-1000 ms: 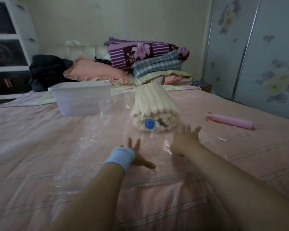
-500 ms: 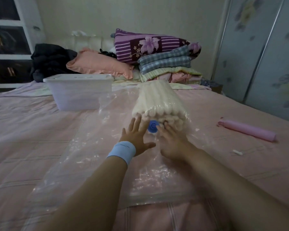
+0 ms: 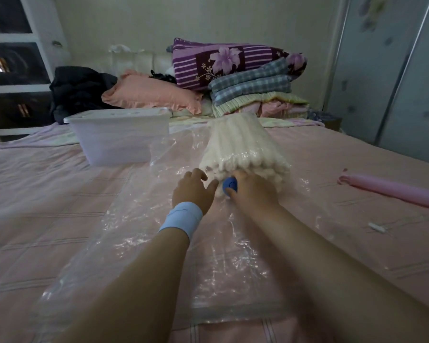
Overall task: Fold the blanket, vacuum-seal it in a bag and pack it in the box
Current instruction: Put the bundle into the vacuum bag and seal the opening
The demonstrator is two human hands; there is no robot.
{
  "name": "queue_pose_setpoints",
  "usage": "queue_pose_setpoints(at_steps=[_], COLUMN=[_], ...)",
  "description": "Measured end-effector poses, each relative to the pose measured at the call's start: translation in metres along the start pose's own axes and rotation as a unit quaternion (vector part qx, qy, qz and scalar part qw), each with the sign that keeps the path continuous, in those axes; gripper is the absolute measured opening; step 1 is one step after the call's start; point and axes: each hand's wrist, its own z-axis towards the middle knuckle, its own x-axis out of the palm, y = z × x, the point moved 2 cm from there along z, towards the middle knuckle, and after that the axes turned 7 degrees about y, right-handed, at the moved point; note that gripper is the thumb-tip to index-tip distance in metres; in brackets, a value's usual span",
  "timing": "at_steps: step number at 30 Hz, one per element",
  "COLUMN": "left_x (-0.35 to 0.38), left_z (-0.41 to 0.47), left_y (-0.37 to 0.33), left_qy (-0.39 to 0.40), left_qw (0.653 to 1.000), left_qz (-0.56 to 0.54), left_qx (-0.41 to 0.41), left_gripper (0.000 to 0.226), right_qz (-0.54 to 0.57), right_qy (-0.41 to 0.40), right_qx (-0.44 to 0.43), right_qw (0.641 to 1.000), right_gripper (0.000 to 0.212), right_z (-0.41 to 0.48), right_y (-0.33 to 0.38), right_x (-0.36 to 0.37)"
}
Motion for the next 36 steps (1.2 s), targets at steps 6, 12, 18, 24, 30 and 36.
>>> queue_pose_setpoints(at_steps=[6,12,18,24,30,36], left_x=[0.0,-0.009,-0.012,-0.014,-0.017,-0.019], left_z=[0.003,0.01,0.015,0.015,0.013,0.015], left_y=[-0.009,-0.032,-0.029,-0.031,-0.029,-0.032], left_qy=[-0.018,0.039,0.093,0.1,0.081,0.081], left_qw=[0.999,0.99,0.979,0.978,0.979,0.98], left_qz=[-0.01,-0.131,-0.182,-0.18,-0.186,-0.182], left_qx=[0.033,0.02,0.021,0.027,0.024,0.025], left_gripper=[0.025,0.024,0.017,0.022,0.02,0.018], right_qz=[0.004,0.157,0.162,0.168,0.167,0.179], right_qy=[-0.004,-0.078,-0.049,-0.025,-0.013,-0.044], right_qx=[-0.017,-0.075,-0.038,-0.05,-0.089,-0.016], right_qw=[1.0,0.982,0.985,0.984,0.982,0.983], right_gripper=[0.029,0.03,0.032,0.011,0.025,0.024], right_z=[0.008,0.006,-0.002,0.004,0.004,0.008], right_y=[-0.009,-0.009,-0.012,-0.005,-0.012,-0.011], right_x=[0.0,-0.007,-0.006,-0.008,-0.007,-0.013])
